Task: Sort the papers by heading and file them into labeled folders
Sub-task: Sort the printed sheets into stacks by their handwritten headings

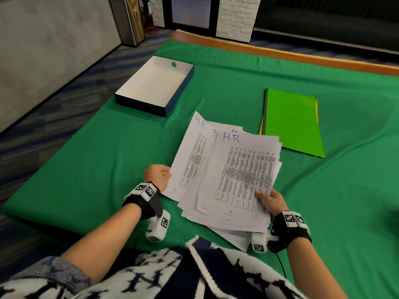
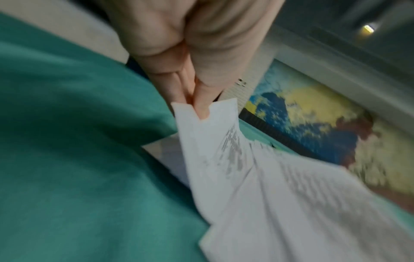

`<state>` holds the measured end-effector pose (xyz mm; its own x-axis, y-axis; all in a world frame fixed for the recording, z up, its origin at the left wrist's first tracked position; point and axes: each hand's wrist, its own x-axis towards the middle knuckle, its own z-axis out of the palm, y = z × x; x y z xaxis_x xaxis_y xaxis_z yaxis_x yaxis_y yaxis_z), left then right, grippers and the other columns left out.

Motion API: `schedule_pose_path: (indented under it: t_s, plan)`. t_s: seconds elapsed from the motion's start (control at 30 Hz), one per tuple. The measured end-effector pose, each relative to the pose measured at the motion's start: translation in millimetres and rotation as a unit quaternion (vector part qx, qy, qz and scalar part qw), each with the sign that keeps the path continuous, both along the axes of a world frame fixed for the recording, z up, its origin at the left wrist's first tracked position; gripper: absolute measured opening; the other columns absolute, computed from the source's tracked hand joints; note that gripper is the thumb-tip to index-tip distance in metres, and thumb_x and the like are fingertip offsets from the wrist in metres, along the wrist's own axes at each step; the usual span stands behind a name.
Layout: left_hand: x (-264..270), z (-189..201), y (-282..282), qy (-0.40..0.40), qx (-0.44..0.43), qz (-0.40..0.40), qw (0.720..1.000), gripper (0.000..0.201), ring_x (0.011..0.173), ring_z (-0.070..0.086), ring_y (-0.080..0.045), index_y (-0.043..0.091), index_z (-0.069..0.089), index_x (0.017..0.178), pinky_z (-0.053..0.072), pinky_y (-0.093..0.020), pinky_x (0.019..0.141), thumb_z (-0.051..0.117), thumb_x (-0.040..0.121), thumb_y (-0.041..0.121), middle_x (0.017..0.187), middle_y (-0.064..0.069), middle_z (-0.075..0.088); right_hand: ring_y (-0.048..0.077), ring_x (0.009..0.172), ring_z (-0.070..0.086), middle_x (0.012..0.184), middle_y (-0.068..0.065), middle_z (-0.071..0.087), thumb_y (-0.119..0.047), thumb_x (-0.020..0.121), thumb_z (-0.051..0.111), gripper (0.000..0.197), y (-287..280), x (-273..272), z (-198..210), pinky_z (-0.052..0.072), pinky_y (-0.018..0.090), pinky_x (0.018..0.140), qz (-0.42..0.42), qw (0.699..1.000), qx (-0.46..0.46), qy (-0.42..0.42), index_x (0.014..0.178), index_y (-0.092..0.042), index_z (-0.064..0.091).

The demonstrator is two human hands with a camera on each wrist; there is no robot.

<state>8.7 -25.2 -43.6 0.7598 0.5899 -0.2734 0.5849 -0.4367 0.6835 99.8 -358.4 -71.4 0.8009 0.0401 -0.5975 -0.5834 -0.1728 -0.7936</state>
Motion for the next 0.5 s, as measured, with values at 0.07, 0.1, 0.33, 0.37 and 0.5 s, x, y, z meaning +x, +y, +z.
schedule_pose_path:
  t_s: [0.07,0.1,0.33,0.37,0.5]
  plan:
    - [1,2,0,0.001,-0.05,0.022,0.999,0.028,0.101,0.065,-0.024,0.002,0.067,0.108,0.045,-0.021,0.087,0.068,0.08,0.006,0.109,-0.014,0.069,0.028,0.089,0.068,0.1,0.012,0.069,-0.006,0.089,0.058,0.011,0,-1,1,0.054,0.044,0.084,0.003,1.0,0.0,0.0,0.1,-0.009,0.059]
    - [2,3,0,-0.002,-0.068,0.031,0.997,0.031,0.1,0.065,-0.022,0.003,0.068,0.108,0.046,-0.021,0.088,0.071,0.078,0.008,0.109,-0.013,0.069,0.028,0.089,0.068,0.1,0.012,0.068,-0.006,0.089,0.058,0.011,0,-1,1,0.054,0.045,0.084,0.002,1.0,0.001,-0.001,0.1,-0.009,0.059]
    - [7,5,0,-0.027,-0.149,0.081,0.985,0.048,0.086,0.066,-0.016,0.008,0.07,0.101,0.051,-0.025,0.088,0.088,0.059,0.022,0.095,-0.003,0.071,0.03,0.094,0.067,0.106,0.014,0.068,-0.006,0.089,0.058,0.017,0,-1,0,0.051,0.048,0.09,-0.004,1.0,0.004,-0.003,0.107,-0.007,0.058]
    - [8,4,-1,-0.037,-0.168,0.091,0.981,0.051,0.087,0.066,-0.016,0.008,0.069,0.102,0.05,-0.025,0.086,0.088,0.057,0.024,0.093,-0.002,0.07,0.029,0.092,0.067,0.105,0.013,0.068,-0.006,0.089,0.058,0.019,0,-2,0,0.052,0.047,0.088,-0.006,1.0,0.004,-0.003,0.108,-0.005,0.058]
    - [12,3,-8,-0.107,-0.233,0.134,0.957,0.042,0.097,0.061,-0.018,0.005,0.064,0.111,0.047,-0.027,0.089,0.075,0.077,0.026,0.109,-0.005,0.066,0.026,0.089,0.068,0.102,0.012,0.068,-0.006,0.089,0.058,0.014,0,-3,2,0.055,0.041,0.079,-0.007,1.0,0.009,-0.006,0.104,-0.008,0.059]
